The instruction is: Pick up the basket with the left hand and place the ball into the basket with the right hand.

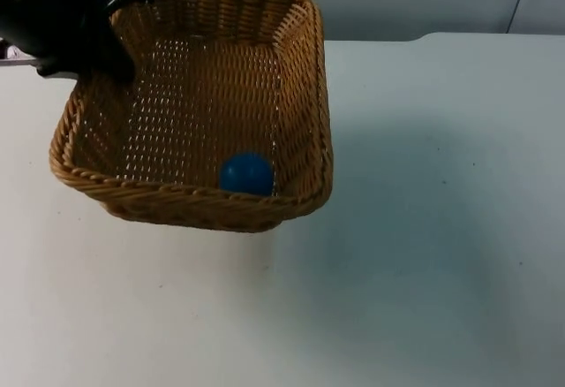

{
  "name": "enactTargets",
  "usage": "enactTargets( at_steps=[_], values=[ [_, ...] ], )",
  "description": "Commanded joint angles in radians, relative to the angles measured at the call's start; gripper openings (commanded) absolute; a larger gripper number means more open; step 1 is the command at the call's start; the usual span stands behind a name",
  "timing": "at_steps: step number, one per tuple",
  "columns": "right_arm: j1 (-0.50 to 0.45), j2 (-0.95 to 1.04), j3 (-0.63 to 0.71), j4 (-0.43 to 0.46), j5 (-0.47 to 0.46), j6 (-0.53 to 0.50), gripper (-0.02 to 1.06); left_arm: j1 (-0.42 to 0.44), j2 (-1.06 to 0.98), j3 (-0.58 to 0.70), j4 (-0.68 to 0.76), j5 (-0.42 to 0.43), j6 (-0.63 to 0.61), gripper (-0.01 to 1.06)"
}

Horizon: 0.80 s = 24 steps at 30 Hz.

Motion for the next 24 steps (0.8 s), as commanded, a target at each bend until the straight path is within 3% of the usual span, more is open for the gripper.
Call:
enactTargets(
  at_steps=[1,8,16,24],
  values=[
    [-0.003,0.002,0.004,-0.011,-0.003,-0.007,1.04,-0.008,0.021,-0.01,-0.074,-0.021,-0.011,0.0],
    [-0.003,0.002,0.004,-0.015,0.001,-0.005,1.04,-0.032,0.147,-0.01,-0.118,-0.082,0.023,0.0],
    [-0.003,0.002,0.004,-0.041,0.007,-0.003,1.04,-0.089,0.238,-0.01,-0.162,-0.215,0.023,0.0],
    [-0.003,0.002,0.004,-0.045,0.011,-0.003,1.04,-0.089,0.238,-0.01,-0.166,-0.215,0.023,0.0]
  ],
)
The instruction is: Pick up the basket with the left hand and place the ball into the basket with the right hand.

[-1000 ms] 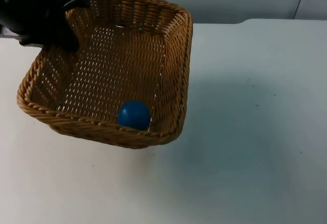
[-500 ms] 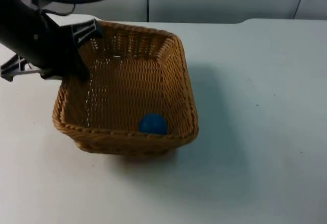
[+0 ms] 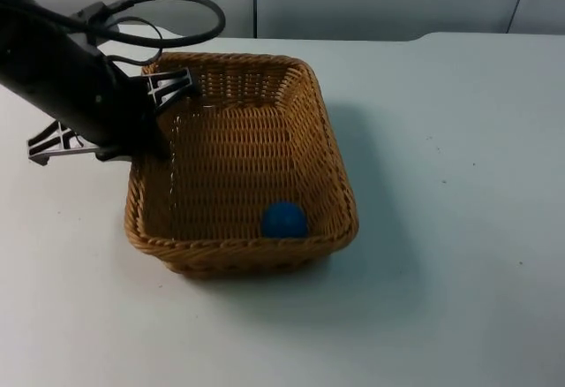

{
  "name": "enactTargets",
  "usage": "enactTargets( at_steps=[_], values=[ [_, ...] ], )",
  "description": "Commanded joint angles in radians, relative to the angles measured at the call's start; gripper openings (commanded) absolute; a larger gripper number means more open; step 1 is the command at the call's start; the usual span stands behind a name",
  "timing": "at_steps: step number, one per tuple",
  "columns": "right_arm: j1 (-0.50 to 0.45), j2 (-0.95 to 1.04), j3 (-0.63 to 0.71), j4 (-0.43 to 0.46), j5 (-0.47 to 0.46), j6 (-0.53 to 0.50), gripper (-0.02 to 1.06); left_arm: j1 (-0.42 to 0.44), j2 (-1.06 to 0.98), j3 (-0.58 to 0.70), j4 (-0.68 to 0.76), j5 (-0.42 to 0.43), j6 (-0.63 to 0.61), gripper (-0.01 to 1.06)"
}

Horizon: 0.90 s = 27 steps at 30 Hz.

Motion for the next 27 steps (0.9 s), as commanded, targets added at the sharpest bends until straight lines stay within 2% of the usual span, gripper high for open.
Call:
enactTargets(
  at_steps=[1,5,9,12,13,14,17,18,19,21,26,27],
  values=[
    [-0.003,0.002,0.004,-0.013,-0.002,-0.003,1.04,-0.006,-0.005,-0.01,-0.01,-0.002,-0.004,0.0],
    [-0.003,0.002,0.004,-0.013,-0.008,-0.003,1.04,-0.006,-0.005,-0.01,0.003,0.021,-0.004,0.05],
    [-0.003,0.002,0.004,-0.013,-0.008,-0.003,1.04,-0.006,-0.007,-0.01,0.025,0.025,-0.004,0.18],
    [-0.003,0.002,0.004,-0.013,-0.008,-0.003,1.04,-0.006,-0.016,-0.01,0.072,0.031,-0.004,0.42],
    [-0.003,0.002,0.004,-0.013,-0.008,-0.003,1.04,-0.006,-0.016,-0.01,0.072,0.031,-0.004,0.42],
    [-0.003,0.002,0.004,-0.011,-0.008,-0.003,1.04,-0.006,-0.022,-0.01,0.085,0.033,-0.004,0.5],
    [-0.003,0.002,0.004,-0.009,-0.008,-0.003,1.04,-0.006,-0.043,-0.012,0.12,0.04,-0.004,0.86],
    [-0.003,0.002,0.004,-0.009,-0.008,0.005,1.04,-0.006,-0.054,-0.013,0.141,0.04,-0.004,0.94],
    [-0.003,0.002,0.004,-0.009,-0.008,0.005,1.04,-0.006,-0.054,-0.013,0.141,0.04,-0.004,0.94],
    [-0.003,0.002,0.004,-0.009,-0.008,0.005,1.04,-0.006,-0.07,-0.029,0.181,0.06,-0.004,1.05],
    [-0.003,0.002,0.004,-0.008,-0.017,0.01,1.04,-0.006,-0.116,-0.057,0.204,0.12,-0.012,1.05],
    [-0.003,0.002,0.004,-0.006,-0.016,0.012,1.04,-0.006,-0.151,-0.057,0.218,0.12,-0.044,1.05]
  ],
)
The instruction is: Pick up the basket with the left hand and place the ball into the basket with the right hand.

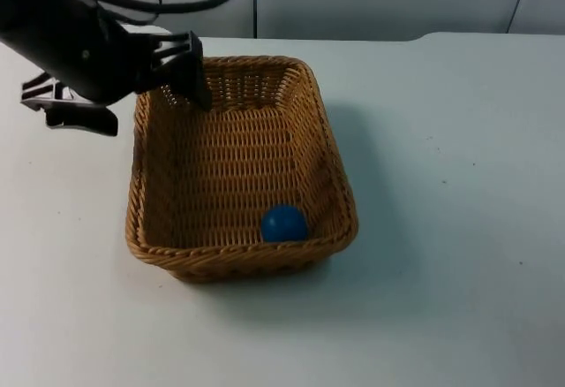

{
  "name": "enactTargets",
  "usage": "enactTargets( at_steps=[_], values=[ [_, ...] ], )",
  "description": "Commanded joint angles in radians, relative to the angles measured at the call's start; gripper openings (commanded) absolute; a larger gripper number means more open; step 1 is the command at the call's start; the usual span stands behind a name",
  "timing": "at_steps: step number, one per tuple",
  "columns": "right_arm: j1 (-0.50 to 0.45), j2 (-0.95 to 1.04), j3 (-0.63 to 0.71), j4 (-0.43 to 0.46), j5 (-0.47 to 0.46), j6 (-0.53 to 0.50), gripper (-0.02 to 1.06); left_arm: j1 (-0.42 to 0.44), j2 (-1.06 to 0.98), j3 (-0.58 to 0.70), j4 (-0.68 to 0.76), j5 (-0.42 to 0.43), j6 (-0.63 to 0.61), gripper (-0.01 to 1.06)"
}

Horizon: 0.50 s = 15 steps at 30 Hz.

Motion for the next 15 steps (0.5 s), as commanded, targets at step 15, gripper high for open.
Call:
enactTargets(
  at_steps=[15],
  values=[
    [-0.003,-0.002,0.004,-0.004,-0.015,0.008,1.04,-0.006,-0.385,-0.009,0.39,0.148,-0.134,1.05]
  ],
)
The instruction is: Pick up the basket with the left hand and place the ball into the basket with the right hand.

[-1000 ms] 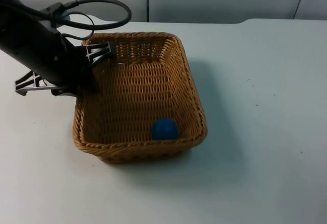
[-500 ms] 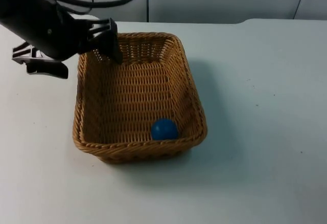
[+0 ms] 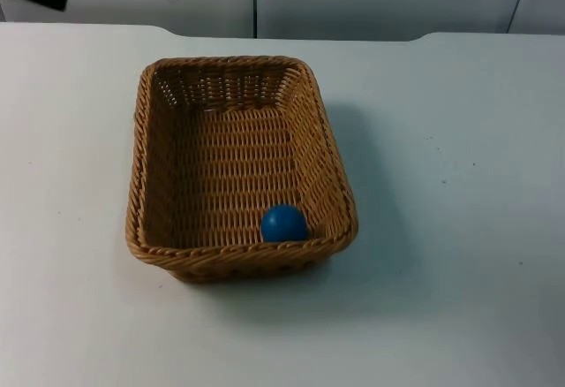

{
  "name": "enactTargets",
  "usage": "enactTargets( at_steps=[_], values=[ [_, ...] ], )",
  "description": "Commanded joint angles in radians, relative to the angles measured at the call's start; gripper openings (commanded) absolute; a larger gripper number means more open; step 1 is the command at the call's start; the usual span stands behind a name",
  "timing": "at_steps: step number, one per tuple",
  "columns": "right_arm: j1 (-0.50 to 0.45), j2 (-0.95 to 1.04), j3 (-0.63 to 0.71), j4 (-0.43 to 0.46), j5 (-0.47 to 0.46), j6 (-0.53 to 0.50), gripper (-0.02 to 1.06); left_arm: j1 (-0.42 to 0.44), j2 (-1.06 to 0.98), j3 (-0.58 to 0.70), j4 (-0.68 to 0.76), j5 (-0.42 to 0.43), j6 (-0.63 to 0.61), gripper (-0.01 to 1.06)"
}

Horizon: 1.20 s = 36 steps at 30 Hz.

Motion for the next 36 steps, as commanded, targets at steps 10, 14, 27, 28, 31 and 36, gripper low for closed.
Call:
enactTargets(
  at_steps=[10,14,27,28,31,36],
  values=[
    [-0.003,-0.001,0.004,-0.006,-0.011,0.001,1.04,-0.006,-0.276,0.0,0.205,0.081,0.0,1.05],
    [-0.003,-0.001,0.004,-0.008,-0.011,0.001,1.04,-0.006,-0.312,0.0,0.271,0.122,0.0,1.05],
    [-0.003,-0.182,0.002,-0.008,0.183,-0.056,1.04,-0.006,-0.654,0.325,0.303,0.017,-0.096,1.05],
    [-0.003,-0.226,-0.003,-0.003,0.221,-0.056,1.04,-0.006,-0.713,0.362,0.305,0.029,-0.106,1.05],
    [-0.001,-0.31,-0.026,0.006,0.29,-0.062,1.04,-0.006,-0.82,0.411,0.323,0.083,-0.121,1.05],
    [0.001,-0.402,-0.088,0.125,0.468,-0.252,1.04,-0.006,-1.015,0.456,0.465,0.233,-0.23,1.05]
  ],
)
